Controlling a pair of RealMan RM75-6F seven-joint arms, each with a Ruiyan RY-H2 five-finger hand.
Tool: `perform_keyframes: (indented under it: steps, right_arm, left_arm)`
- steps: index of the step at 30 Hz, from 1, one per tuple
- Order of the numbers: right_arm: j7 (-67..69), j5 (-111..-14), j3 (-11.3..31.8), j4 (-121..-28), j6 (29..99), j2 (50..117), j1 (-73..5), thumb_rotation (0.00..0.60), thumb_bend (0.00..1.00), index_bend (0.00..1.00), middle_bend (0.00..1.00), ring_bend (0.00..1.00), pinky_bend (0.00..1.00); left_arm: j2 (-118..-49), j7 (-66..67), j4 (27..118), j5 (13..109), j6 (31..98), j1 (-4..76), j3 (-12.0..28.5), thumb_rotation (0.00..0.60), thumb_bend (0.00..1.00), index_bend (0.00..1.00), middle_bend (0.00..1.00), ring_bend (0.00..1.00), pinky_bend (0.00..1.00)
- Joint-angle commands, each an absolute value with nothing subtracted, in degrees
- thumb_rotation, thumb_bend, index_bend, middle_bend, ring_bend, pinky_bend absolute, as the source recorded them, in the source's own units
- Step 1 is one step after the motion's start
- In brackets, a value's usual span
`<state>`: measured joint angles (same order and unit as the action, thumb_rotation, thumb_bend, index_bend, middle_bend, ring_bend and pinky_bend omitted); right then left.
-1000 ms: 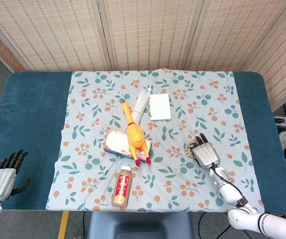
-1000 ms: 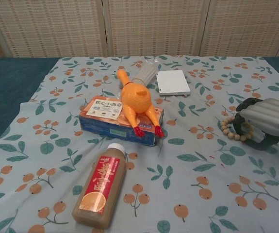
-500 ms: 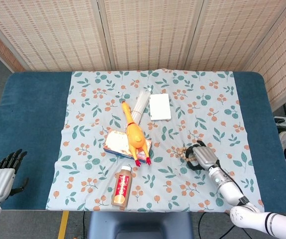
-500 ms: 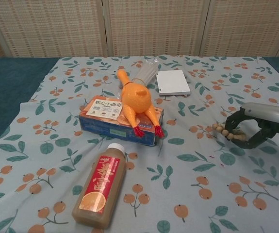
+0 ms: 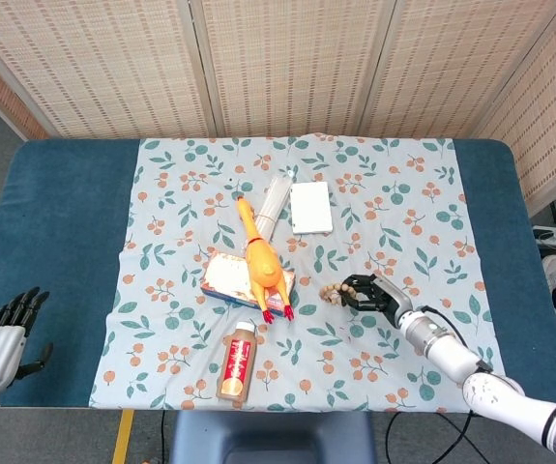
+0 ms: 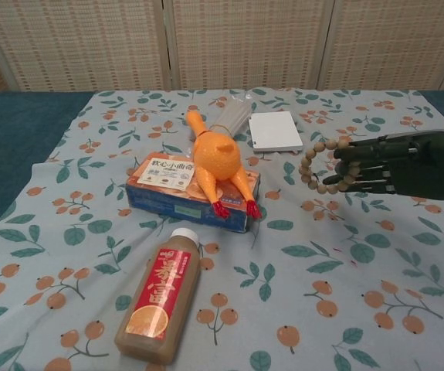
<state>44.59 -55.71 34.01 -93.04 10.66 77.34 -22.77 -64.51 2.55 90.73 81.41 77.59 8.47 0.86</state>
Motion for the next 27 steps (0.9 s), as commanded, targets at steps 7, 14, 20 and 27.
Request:
perform_keyframes:
  steps: [7,14,20,27]
  right_arm:
    - [37.0,-36.46,63.43,-79.48,-31.32,95.79,-3.07,0.6,0.83,0.68,0.6,0.27,0.14]
    - [25.83,-28.82,65.07,-69.05,-39.76,99.66,-4.11,0.594,0.84,0.67,0.6,0.27,0.15]
    - [19.54,-28.56,63.65,-70.48,-37.93,99.04,-4.0,0.438,0.82,0.63,0.6,0.27,0.15]
    - [14.25,-29.66,60.44,-73.06,-35.18,97.29,-4.26,0.283,0.62,0.6,0.6,0.27,0.15]
  left_arm:
    - [-65.05,3.21,90.12,80.14,76.09,8.82,1.0,0.6,0.43,0.0,0.0,0.0,0.15]
    - [-65.46,3.77,89.61,79.84,75.6,9.0,1.08,0.6,0.42,0.0,0.0,0.0,0.15]
    - [-65.35,3.65,89.62,79.91,75.56,8.99,1.09,0.6,0.43,0.0,0.0,0.0,0.15]
    - [-65.23,3.44,89.68,80.02,75.76,8.89,1.14,0.6,0.43,0.0,0.0,0.0,0.15]
